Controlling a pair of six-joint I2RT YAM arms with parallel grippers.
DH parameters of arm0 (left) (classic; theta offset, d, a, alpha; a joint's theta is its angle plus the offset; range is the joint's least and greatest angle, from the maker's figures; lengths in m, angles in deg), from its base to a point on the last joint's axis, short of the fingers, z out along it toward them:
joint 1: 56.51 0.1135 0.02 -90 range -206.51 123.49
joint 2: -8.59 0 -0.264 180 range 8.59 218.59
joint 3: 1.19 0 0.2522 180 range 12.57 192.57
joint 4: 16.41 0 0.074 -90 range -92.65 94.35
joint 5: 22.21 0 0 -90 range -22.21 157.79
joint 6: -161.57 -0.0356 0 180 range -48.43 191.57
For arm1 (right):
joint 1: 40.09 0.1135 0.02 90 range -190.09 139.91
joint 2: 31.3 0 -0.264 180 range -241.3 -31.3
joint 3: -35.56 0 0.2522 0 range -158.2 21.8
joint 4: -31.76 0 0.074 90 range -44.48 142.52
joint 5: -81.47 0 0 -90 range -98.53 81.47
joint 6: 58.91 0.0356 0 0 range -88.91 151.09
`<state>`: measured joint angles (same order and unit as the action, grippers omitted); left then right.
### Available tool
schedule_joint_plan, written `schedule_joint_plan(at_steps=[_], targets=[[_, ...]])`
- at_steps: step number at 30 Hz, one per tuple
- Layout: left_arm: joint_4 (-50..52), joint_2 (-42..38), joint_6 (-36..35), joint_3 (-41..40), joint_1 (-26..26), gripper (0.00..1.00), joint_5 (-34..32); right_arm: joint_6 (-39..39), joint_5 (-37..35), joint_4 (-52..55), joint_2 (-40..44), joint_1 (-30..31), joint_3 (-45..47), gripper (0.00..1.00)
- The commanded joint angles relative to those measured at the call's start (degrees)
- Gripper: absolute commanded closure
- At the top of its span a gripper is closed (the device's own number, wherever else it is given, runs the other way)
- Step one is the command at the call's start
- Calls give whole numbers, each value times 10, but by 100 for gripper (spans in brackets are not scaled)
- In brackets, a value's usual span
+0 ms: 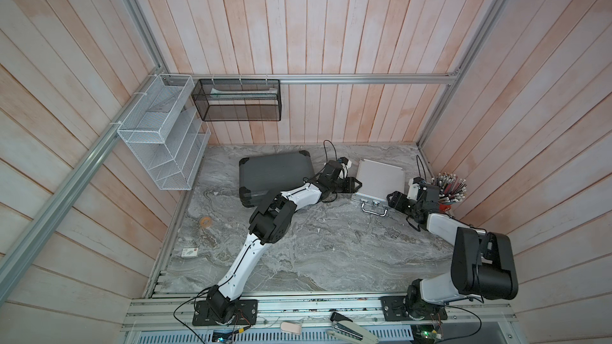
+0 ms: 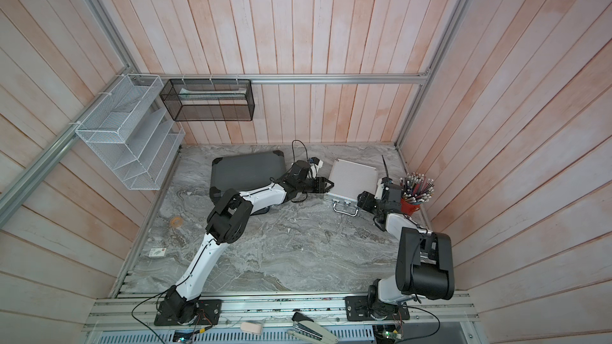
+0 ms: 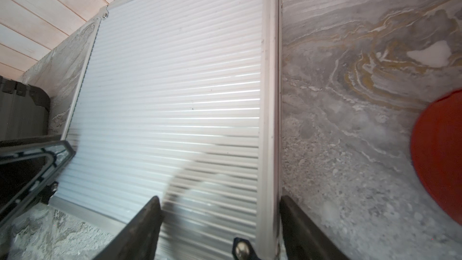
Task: Open the poker set cases
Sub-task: Move the poker set case to the center of the board.
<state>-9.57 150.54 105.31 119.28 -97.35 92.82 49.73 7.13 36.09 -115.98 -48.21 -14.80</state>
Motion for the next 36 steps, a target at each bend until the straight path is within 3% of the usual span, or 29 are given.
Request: schedule_joint_plan(at_steps=[1, 13, 30, 36], targets=[[-21, -34, 10, -45, -15, 51, 20, -10, 40, 4, -13, 29, -16, 29], [-61, -88, 16, -144, -19, 51, 2, -16, 60, -5, -18, 81, -30, 34], [-91, -164, 26, -262, -28, 51, -46, -17, 62, -12, -42, 113, -35, 33], [-99, -186, 26, -302, -27, 50, -79, -20, 52, -15, -37, 112, -25, 29]])
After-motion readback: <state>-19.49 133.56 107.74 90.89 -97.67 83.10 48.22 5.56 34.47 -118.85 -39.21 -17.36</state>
